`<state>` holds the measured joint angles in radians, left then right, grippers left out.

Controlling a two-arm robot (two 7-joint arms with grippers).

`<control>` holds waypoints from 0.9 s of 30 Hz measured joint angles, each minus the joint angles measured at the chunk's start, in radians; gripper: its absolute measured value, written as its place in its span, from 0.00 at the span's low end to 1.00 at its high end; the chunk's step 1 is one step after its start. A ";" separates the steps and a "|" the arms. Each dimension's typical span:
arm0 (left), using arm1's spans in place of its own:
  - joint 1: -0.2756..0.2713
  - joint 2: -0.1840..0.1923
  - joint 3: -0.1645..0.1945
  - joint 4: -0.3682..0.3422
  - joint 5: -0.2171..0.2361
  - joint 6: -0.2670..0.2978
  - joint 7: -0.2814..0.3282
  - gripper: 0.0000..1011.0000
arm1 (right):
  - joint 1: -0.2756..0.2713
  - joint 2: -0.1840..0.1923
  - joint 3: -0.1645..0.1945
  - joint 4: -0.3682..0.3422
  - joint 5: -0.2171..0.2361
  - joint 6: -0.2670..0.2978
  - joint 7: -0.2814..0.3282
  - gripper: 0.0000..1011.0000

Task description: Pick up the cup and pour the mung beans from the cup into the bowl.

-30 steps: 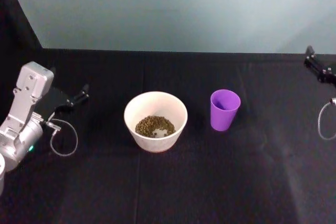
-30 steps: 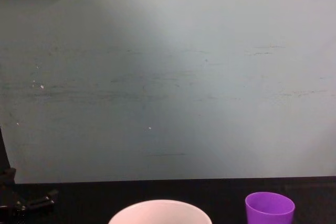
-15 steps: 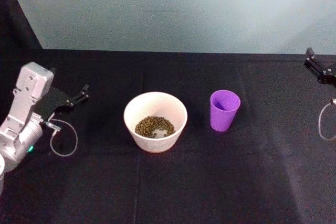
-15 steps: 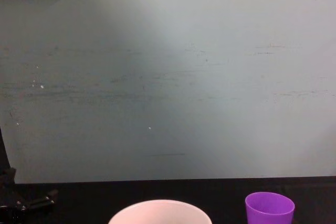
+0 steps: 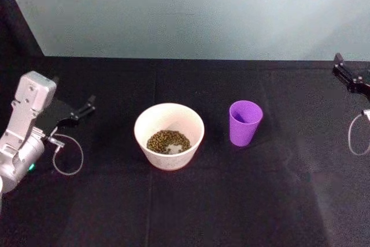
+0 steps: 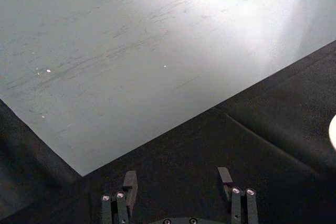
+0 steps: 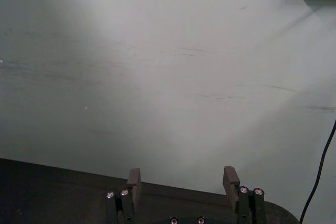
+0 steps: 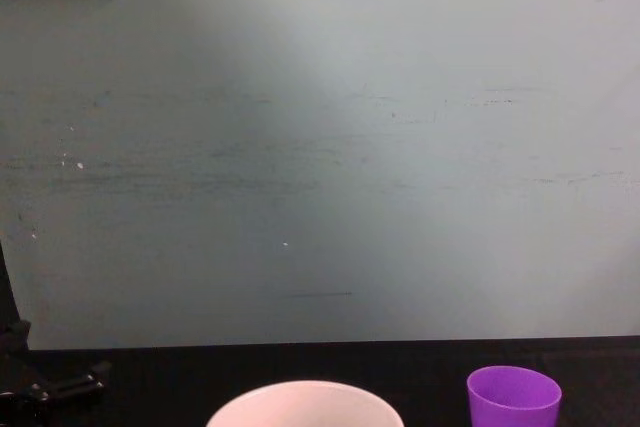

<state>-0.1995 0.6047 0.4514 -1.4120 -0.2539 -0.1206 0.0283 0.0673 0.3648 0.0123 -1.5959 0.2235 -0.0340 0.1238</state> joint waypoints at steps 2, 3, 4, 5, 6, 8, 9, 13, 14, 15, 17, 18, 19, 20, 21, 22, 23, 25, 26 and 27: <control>0.000 0.000 0.000 0.000 0.000 0.000 0.000 0.99 | 0.000 0.000 0.000 0.000 0.000 0.000 0.000 0.99; 0.000 0.000 0.000 0.000 0.000 0.000 0.000 0.99 | 0.000 0.000 0.000 0.000 0.000 0.000 0.000 0.99; 0.000 0.000 0.000 0.000 0.000 0.000 0.000 0.99 | 0.000 0.000 0.000 0.000 0.000 0.000 0.000 0.99; 0.000 0.000 0.000 0.000 0.000 0.000 0.000 0.99 | 0.000 0.000 0.000 0.000 0.000 0.000 0.000 0.99; 0.000 0.000 0.000 0.000 0.000 0.000 0.000 0.99 | 0.000 0.000 0.000 -0.001 0.000 0.000 0.000 0.99; 0.000 0.000 0.000 0.000 0.000 0.000 0.000 0.99 | 0.000 0.000 0.000 -0.001 0.000 0.000 -0.001 0.99; 0.000 0.000 0.000 0.000 0.000 0.000 0.000 0.99 | 0.000 0.000 0.000 -0.001 0.000 0.000 -0.001 0.99; 0.000 0.000 0.000 0.000 0.000 0.000 0.000 0.99 | 0.000 0.000 0.000 -0.001 0.000 0.000 -0.001 0.99; 0.000 0.000 0.000 0.000 0.000 0.000 0.000 0.99 | 0.000 0.000 0.000 -0.001 0.000 0.000 -0.001 0.99; 0.000 0.000 0.000 0.000 0.000 0.000 0.000 0.99 | 0.000 0.000 0.000 -0.001 0.000 0.000 -0.001 0.99; 0.000 0.000 0.000 0.000 0.000 0.000 0.000 0.99 | 0.000 0.000 0.000 -0.001 0.000 0.000 -0.001 0.99; 0.000 0.000 0.000 0.000 0.000 0.000 0.000 0.99 | 0.000 0.000 0.000 -0.001 0.000 0.000 -0.001 0.99; 0.000 0.000 0.000 0.000 0.000 0.000 0.000 0.99 | 0.000 0.000 0.000 -0.001 0.000 0.000 -0.001 0.99; 0.000 0.000 0.000 0.000 0.000 0.000 0.000 0.99 | 0.000 0.000 0.000 -0.001 0.000 0.000 -0.001 0.99; 0.000 0.000 0.000 0.000 0.000 0.000 0.000 0.99 | 0.000 0.000 0.000 -0.001 0.000 0.000 -0.002 0.99; 0.000 0.000 0.000 0.000 0.000 0.000 0.000 0.99 | 0.000 0.000 0.000 -0.001 0.000 0.000 -0.002 0.99; 0.000 0.000 0.000 0.000 0.000 0.000 0.000 0.99 | 0.000 0.000 0.000 -0.001 0.000 0.000 -0.002 0.99; 0.000 0.000 0.000 0.000 0.000 0.000 0.000 0.99 | 0.000 0.000 0.000 -0.001 0.000 0.000 -0.002 0.99; 0.000 0.000 0.000 0.000 0.000 0.000 0.000 0.99 | 0.000 0.000 0.000 -0.001 0.000 0.000 -0.002 0.99; 0.000 0.000 0.000 0.000 0.000 0.000 0.000 0.99 | 0.000 0.000 0.000 -0.001 0.000 0.000 -0.002 0.99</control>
<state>-0.1995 0.6047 0.4514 -1.4120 -0.2539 -0.1205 0.0283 0.0673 0.3648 0.0123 -1.5966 0.2235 -0.0339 0.1222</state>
